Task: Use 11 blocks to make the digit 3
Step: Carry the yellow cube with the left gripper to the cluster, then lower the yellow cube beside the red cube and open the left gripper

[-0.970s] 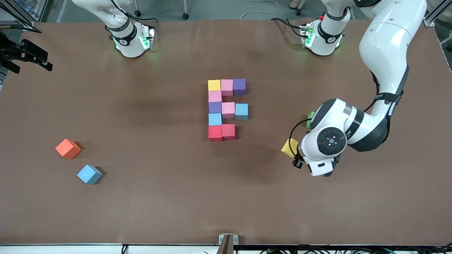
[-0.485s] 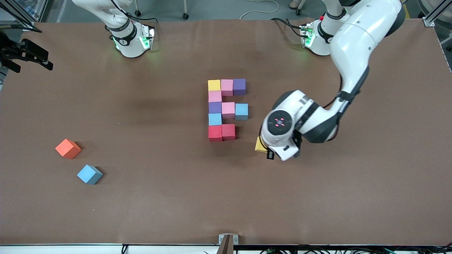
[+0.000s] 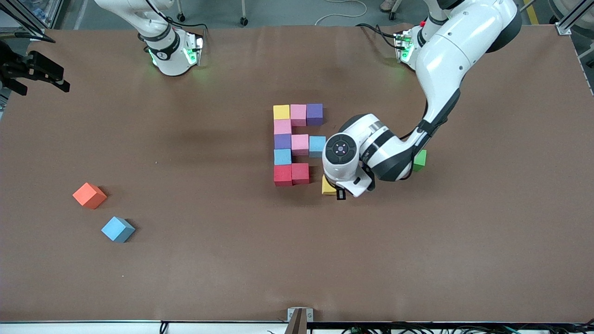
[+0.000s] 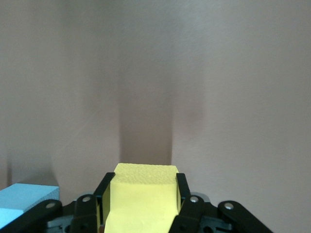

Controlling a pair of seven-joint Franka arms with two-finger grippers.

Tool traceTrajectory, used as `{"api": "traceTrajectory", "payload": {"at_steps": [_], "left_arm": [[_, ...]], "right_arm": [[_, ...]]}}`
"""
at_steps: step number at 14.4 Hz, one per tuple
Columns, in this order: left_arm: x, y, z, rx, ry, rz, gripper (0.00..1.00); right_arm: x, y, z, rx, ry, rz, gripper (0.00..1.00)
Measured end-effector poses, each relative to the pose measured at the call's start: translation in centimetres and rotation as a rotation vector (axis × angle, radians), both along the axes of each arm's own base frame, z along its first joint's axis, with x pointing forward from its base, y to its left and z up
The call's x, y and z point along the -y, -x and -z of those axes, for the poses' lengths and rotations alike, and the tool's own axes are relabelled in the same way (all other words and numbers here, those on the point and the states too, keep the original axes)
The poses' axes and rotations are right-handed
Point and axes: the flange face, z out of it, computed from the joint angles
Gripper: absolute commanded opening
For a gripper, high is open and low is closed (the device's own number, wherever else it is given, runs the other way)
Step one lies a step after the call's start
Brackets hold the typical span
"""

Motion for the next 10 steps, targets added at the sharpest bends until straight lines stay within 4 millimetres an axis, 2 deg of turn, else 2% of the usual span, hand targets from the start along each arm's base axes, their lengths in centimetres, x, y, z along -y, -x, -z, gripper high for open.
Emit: {"api": "traceTrajectory", "payload": {"at_steps": [2,5,10], "left_arm": [[1.2,1.6,1.1,0.038,-0.034,-0.004,0.56],[3.2,3.7,1.7,0.066,-0.048,0.008,0.56],[3.6,4.6,2.4,0.058,-0.058,-0.001,0.56]], "right_arm": [[0.0,0.0,0.0,0.000,0.000,-0.001,1.00],[0.0,0.0,0.0,0.001,0.000,-0.001,1.00],[0.0,0.0,0.0,0.002,0.000,-0.001,1.00]]}}
